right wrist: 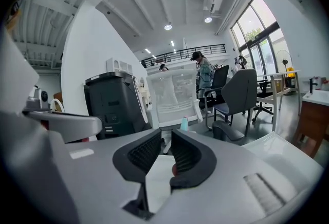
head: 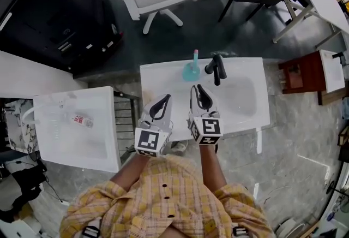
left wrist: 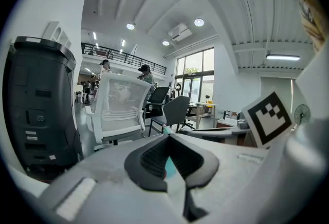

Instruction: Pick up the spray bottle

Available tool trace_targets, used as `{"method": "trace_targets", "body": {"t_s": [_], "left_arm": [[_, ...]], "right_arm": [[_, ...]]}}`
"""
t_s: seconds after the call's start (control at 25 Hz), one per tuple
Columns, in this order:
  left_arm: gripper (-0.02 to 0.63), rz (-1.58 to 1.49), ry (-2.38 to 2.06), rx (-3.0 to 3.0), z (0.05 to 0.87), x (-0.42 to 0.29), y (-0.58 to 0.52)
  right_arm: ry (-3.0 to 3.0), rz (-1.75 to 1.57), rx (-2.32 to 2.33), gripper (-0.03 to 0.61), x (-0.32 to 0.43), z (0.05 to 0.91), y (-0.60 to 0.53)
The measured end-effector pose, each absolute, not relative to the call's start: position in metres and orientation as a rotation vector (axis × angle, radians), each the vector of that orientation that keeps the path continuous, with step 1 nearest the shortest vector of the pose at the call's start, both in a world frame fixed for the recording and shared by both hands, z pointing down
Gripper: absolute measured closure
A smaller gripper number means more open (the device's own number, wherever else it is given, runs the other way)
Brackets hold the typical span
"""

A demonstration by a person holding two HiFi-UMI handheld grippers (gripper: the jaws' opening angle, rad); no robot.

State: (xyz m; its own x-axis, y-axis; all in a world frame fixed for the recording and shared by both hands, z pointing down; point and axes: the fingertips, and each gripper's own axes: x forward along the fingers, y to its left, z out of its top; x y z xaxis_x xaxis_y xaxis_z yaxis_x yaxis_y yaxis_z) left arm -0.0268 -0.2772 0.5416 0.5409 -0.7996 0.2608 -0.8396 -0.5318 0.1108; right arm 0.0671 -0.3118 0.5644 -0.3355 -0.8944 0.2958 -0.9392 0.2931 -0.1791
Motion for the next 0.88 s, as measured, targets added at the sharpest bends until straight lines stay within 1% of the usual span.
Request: {"method": "trace_targets", "body": {"t_s": [0.2, 0.32, 0.48, 0.68, 0.88], "left_arm": [[0.615, 0.276, -1.371, 2.543, 0.548, -0.030, -0.287], [0.615, 0.278, -1.364, 2.537, 0.552, -0.031, -0.292], [0.615, 0.287, -1.362, 2.528, 0.557, -0.036, -0.299], [0.615, 0.293, -1.373, 2.509, 0.561, -0.040, -0.305], [0.615, 0.296, -1.373, 2.497, 0.565, -0.039, -0.306]], "right_arm": [[-2.380, 0.500, 1.743, 0.486, 0.067, 0.576, -0.332], [-2.352, 0.481, 1.758, 0.444, 0.067, 0.582, -0.342], [-2.318, 0.446, 1.772, 0.410, 0.066, 0.589, -0.355], [-2.288, 0.455, 1.782, 0.387, 0.066, 0.602, -0.371], [-2.255, 0.497, 1.808, 0.383, 0.073, 0.616, -0.385]]}}
